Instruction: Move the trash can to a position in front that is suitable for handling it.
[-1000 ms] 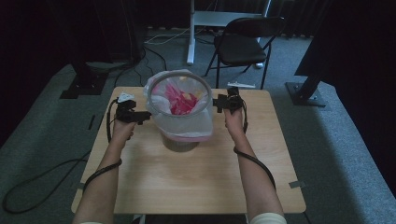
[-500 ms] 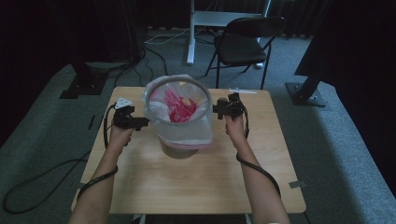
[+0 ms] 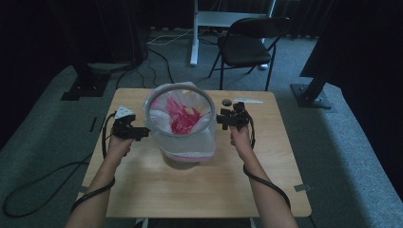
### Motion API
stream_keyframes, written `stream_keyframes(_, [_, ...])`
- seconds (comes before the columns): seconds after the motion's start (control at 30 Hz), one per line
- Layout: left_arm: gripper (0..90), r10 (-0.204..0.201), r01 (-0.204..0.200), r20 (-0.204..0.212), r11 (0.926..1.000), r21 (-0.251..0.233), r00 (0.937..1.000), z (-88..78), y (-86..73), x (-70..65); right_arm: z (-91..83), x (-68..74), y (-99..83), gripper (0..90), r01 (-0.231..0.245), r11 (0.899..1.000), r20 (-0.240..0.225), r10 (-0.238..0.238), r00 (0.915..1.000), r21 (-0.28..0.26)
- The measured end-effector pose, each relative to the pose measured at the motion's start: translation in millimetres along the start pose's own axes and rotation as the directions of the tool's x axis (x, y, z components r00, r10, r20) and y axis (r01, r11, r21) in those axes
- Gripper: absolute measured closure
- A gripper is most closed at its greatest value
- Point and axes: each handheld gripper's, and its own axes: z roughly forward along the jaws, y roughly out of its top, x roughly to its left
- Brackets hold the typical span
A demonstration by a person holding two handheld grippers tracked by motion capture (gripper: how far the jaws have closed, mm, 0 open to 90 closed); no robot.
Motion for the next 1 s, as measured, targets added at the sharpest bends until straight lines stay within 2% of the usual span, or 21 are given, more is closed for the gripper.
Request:
stream_keyframes(0.17, [3.9, 0.004, -0.004, 0.000, 1.0000, 0.004, 1.0000, -7.5, -6.3, -4.6, -6.6, 8.3, -7.7, 16.6, 0.002, 1.000, 0.003, -0.002, 1.0000, -0.004])
stream_keyframes(0.37, [4.0, 0.025, -0.025, -0.002, 0.9996, 0.013, 0.9997, -18.8, -12.7, -9.8, -12.8, 17.8, -12.3, 17.3, 0.025, 0.999, -0.006, -0.025, 0.9997, 0.023])
stream_keyframes(0.63, [4.0, 0.036, -0.037, 0.015, 0.9988, 0.031, 0.9992, -32.0, -21.7, -14.9, -21.2, 28.0, -24.9, 17.6, 0.034, 0.999, -0.054, -0.032, 0.9980, 0.026])
stream_keyframes(0.73, [4.0, 0.036, -0.037, 0.025, 0.9986, 0.037, 0.9990, -36.5, -25.6, -16.7, -24.9, 32.2, -28.4, 17.5, 0.042, 0.999, -0.062, -0.040, 0.9973, 0.033])
stream_keyframes(0.83, [4.0, 0.043, -0.044, 0.020, 0.9983, 0.037, 0.9989, -41.5, -28.9, -20.1, -28.9, 38.0, -31.1, 17.5, 0.069, 0.997, -0.061, -0.066, 0.9959, 0.040])
stream_keyframes(1.0, [4.1, 0.052, -0.053, 0.028, 0.9980, 0.035, 0.9982, -50.4, -35.2, -25.4, -35.5, 43.8, -39.8, 17.5, 0.072, 0.997, -0.084, -0.068, 0.9941, 0.038])
